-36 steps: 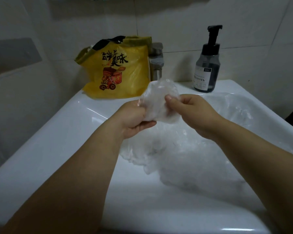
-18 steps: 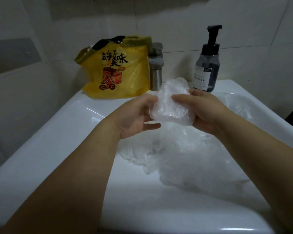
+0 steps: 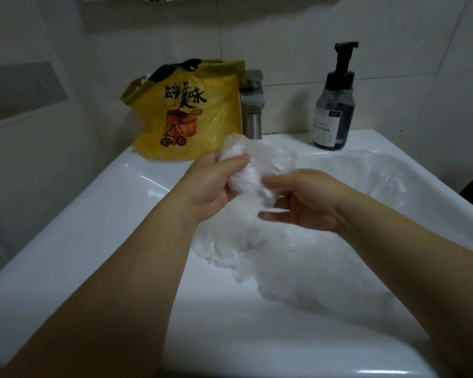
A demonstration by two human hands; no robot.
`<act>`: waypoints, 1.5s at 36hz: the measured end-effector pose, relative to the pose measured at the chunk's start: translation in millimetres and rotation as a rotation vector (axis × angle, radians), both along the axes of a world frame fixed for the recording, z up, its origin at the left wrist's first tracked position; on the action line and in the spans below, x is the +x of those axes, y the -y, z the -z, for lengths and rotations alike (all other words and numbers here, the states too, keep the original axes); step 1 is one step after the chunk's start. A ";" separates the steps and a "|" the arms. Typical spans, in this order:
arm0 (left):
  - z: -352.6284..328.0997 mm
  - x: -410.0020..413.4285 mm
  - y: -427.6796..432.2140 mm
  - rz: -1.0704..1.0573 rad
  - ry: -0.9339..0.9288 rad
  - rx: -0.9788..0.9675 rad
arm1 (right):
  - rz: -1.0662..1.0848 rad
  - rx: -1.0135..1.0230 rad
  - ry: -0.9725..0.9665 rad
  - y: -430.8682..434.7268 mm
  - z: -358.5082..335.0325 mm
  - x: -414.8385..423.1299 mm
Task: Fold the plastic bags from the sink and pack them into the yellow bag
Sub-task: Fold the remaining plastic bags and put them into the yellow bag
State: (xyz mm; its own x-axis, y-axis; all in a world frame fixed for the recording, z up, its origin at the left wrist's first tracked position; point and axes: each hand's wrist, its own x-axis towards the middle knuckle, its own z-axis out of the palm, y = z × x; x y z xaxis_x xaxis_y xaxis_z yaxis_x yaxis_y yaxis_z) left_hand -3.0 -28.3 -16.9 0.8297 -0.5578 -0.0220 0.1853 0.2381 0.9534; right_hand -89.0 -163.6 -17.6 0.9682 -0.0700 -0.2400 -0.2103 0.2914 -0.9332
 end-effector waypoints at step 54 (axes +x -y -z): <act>-9.1 -12.7 -11.2 -0.052 0.233 0.331 | 0.075 -0.046 0.082 16.3 -18.1 -5.2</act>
